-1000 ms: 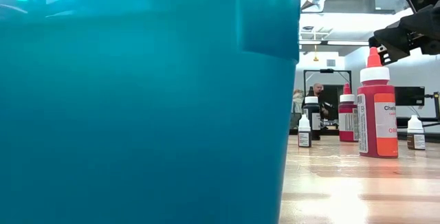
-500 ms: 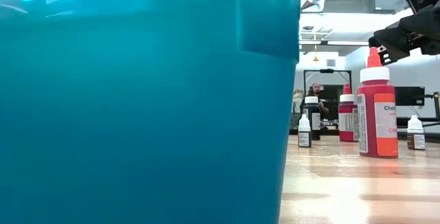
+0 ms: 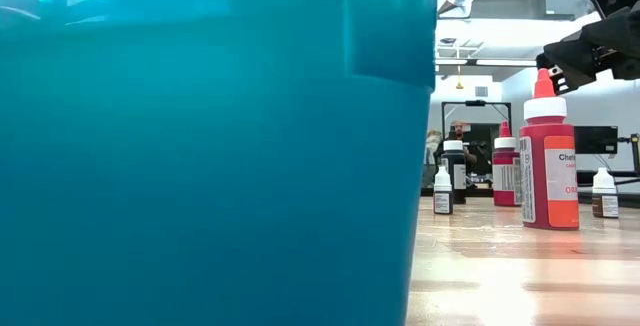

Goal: Pick & Place food coloring
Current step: Put the small black food coloring bottle into the blue bin

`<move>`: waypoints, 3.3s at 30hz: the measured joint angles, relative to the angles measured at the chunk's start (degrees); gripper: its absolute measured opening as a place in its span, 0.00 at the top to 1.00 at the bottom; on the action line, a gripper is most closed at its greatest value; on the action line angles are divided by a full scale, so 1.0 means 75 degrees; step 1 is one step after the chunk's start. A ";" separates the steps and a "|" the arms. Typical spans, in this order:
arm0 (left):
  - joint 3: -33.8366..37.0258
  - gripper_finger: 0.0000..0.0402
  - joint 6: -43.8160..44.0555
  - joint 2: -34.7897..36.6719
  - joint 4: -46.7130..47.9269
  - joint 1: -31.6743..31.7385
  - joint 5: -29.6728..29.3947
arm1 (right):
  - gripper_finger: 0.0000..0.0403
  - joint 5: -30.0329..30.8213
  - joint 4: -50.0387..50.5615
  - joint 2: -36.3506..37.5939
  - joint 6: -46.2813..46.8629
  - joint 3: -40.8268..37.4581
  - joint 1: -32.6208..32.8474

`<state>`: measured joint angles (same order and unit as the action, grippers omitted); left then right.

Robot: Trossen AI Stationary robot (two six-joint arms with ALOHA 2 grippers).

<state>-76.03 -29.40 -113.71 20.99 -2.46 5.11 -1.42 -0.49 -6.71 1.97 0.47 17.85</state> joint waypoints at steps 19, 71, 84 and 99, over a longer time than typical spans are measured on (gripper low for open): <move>0.0006 0.90 0.0034 0.0009 -0.0150 0.0000 -0.0027 | 0.61 -0.0001 0.0002 -0.0005 0.0001 -0.0001 0.0000; 0.0421 0.86 0.3808 0.3115 0.3322 -0.4157 -0.1777 | 0.61 -0.0001 0.0005 -0.0005 0.0001 0.0000 0.0002; 0.2812 0.87 0.5448 0.3576 0.1054 -0.4177 -0.2075 | 0.61 -0.0002 0.0005 -0.0005 0.0001 0.0000 0.0001; 0.4511 0.86 0.6120 0.3858 -0.0792 -0.4042 -0.2237 | 0.61 -0.0003 0.0005 -0.0005 0.0002 0.0000 0.0002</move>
<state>-42.19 16.50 -84.77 15.05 -32.77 -11.66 -1.45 -0.45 -6.74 1.98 0.47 17.87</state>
